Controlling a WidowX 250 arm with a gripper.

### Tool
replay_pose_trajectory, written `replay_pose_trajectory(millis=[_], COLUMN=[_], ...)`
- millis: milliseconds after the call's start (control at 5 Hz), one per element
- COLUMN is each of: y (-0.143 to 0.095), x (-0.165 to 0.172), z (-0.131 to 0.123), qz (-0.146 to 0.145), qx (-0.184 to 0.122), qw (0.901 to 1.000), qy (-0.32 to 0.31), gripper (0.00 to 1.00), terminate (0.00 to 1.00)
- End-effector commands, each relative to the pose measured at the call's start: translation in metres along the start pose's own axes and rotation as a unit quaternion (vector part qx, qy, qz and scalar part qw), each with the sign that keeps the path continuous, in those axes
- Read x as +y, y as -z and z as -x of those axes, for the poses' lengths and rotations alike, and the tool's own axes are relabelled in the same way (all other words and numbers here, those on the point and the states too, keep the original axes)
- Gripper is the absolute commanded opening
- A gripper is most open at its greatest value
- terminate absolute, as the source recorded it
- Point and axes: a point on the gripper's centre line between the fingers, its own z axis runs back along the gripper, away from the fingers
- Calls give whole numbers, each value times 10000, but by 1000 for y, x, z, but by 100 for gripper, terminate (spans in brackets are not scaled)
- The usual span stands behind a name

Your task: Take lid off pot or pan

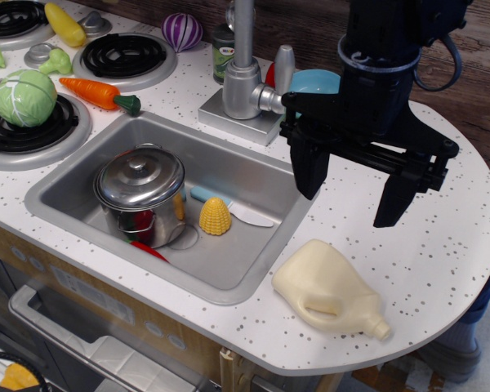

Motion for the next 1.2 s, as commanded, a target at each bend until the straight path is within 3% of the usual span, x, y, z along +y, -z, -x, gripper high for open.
replay_pose_trajectory(millis=[0,200,600,1000], y=[0,-6,7,48], x=[0,45,133,198], z=[0,-15,-38,-43], qz=[0,-341,-609,-224], qx=[0,-62,-223,-421], qw=[10000,9990,9950,9933], qy=[0,291,755,1057], gripper=[100,100,100,100], terminate=[0,0,0,0])
